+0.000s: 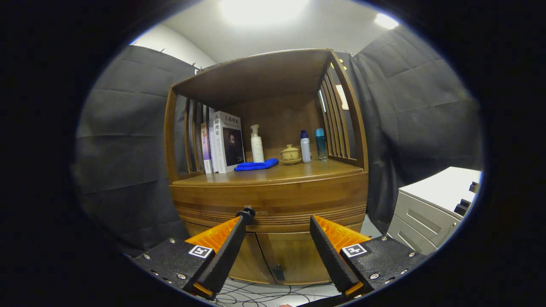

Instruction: Pull open the drawer, take out the items inside it, and place them on the countertop above the cabinet.

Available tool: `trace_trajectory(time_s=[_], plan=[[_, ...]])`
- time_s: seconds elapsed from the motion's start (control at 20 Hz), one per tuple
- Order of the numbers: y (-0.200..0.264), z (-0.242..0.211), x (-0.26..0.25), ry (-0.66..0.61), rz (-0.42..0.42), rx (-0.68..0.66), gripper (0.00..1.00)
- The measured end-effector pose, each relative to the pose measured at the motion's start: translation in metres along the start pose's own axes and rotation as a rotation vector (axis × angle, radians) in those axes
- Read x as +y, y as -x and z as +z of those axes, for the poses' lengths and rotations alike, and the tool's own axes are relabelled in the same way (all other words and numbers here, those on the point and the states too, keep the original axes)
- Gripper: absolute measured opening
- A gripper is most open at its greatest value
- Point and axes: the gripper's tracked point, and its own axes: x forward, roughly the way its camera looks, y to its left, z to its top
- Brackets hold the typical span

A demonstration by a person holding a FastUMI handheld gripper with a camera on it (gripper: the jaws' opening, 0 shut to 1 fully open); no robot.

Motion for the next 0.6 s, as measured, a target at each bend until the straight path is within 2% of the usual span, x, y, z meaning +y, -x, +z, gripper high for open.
trace_trajectory(time_s=[0.4,0.6], plan=[[-0.034,0.007,0.021,-0.031,0.022,-0.019,0.94],[-0.062,0.002,0.032,-0.008,0.047,-0.013,0.94]])
